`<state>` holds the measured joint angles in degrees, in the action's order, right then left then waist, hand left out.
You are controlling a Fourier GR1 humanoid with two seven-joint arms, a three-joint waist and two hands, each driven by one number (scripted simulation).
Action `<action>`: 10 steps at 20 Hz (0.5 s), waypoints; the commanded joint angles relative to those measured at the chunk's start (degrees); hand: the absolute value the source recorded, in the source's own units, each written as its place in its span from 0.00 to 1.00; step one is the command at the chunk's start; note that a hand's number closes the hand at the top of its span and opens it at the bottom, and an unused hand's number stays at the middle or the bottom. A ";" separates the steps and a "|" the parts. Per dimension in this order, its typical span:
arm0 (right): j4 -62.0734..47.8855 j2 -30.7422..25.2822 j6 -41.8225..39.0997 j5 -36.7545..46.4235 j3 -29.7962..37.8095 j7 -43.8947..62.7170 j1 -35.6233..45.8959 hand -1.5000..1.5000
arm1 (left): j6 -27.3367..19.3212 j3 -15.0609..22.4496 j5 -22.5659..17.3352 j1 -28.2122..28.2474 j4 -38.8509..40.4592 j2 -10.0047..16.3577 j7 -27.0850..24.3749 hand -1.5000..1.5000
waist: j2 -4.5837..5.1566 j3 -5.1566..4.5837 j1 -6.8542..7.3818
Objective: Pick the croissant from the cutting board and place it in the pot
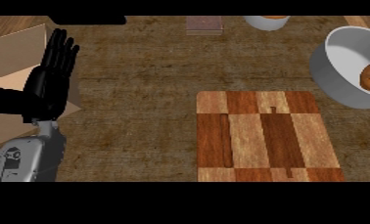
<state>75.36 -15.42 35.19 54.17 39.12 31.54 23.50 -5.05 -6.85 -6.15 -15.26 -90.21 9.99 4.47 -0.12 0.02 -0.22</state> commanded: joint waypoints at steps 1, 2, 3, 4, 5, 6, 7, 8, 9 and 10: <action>8.68 -0.56 0.11 -8.41 2.89 -1.03 -2.70 0.00 | -2.05 1.71 2.36 0.35 0.15 -1.53 0.30 0.50 | -0.20 0.00 -0.89; 7.95 0.42 2.48 -9.88 2.94 -2.76 -4.23 0.00 | 0.68 -1.18 -0.78 -0.07 0.96 0.43 -0.89 0.50 | -0.01 -0.01 -0.32; 7.32 1.11 6.14 -10.44 3.36 -4.86 -4.69 0.00 | 0.66 0.93 0.18 2.25 -1.21 -0.42 0.63 0.50 | 0.00 0.02 -0.01; 10.06 1.53 6.63 -10.54 3.47 -4.98 -6.54 0.00 | 0.06 0.09 0.84 0.65 2.86 -1.15 -3.95 0.50 | 0.07 -0.01 -0.40; 12.05 1.93 6.76 -12.19 3.53 -6.92 -9.63 0.00 | 1.05 -0.72 0.26 0.21 2.57 0.42 -2.50 0.50 | 0.04 -0.01 -0.38; 14.20 1.07 6.15 -10.86 3.29 -4.48 -8.94 0.00 | -1.81 2.04 2.36 0.72 -0.61 -2.03 -0.12 0.50 | -0.01 -0.01 -0.20; 20.58 5.10 5.51 -13.69 3.27 -5.00 -13.60 0.00 | -0.44 -1.21 0.29 -1.11 0.16 0.91 1.07 0.50 | -0.13 -0.02 -0.67; 21.23 3.78 4.58 -18.10 4.93 -8.01 -16.70 0.00 | 1.04 -2.11 -0.50 -1.87 3.13 1.63 -0.57 0.50 | -0.07 -0.01 -0.96; 22.88 3.43 3.66 -20.49 5.39 -9.13 -18.42 0.00 | 1.46 -3.37 -1.67 -2.18 2.02 2.45 -0.16 0.50 | -0.08 -0.01 -0.77; 20.93 6.21 8.90 -19.18 4.37 -11.63 -17.58 0.00 | 1.49 -0.08 -0.38 4.18 1.18 -1.63 -4.75 0.50 | 0.02 -0.01 -0.14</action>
<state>92.13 -12.10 40.53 39.44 42.98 24.48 10.71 -4.47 -7.71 -6.26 -14.94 -88.92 10.15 3.12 -0.17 0.00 -0.69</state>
